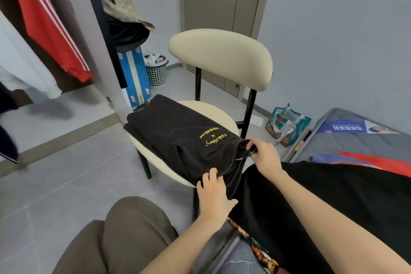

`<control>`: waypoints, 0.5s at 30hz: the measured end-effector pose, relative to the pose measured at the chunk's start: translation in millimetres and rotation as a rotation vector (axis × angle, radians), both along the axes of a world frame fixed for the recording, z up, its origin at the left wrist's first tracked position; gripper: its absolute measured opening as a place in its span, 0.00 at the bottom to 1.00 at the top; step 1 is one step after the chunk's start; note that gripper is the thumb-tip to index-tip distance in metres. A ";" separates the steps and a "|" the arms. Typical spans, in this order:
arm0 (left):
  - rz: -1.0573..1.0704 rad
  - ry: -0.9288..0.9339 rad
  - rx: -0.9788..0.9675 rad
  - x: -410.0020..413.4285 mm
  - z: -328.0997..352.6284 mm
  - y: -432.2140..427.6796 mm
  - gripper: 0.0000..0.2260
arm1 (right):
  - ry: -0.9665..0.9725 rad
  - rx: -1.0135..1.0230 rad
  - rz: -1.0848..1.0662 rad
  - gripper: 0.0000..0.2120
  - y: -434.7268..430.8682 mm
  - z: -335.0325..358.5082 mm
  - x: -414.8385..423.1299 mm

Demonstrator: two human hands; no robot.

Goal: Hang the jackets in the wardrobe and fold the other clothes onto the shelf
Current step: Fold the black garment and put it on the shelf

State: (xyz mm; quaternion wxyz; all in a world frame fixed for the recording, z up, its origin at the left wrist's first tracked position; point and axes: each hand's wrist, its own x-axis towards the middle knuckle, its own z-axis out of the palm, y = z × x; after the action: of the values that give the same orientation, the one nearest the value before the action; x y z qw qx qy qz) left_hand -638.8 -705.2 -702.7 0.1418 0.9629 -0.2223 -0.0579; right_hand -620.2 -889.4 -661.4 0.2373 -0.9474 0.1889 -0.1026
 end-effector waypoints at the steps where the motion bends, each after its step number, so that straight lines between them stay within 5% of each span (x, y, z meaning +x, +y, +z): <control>1: 0.007 -0.036 0.023 -1.3 -2.9 -0.2 0.29 | -0.009 0.017 0.001 0.12 -0.9 0.3 0.1; 6: -0.018 -0.168 0.078 4.7 -5.8 8.4 0.20 | -0.037 0.053 0.007 0.12 -4.2 1.1 3.1; 10: -0.015 -0.183 0.104 6.5 -2.9 12.1 0.23 | -0.104 0.077 0.010 0.10 -2.7 4.8 2.4; 15: -0.026 -0.159 -0.038 7.5 4.0 12.6 0.14 | -0.158 0.061 0.057 0.12 -7.4 15.5 -7.2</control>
State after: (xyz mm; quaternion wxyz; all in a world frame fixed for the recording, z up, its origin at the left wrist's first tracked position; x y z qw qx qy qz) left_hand -631.3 -692.6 -698.7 0.1410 0.9586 -0.2463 0.0211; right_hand -627.4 -896.8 -645.9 0.2831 -0.9336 0.1453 -0.1644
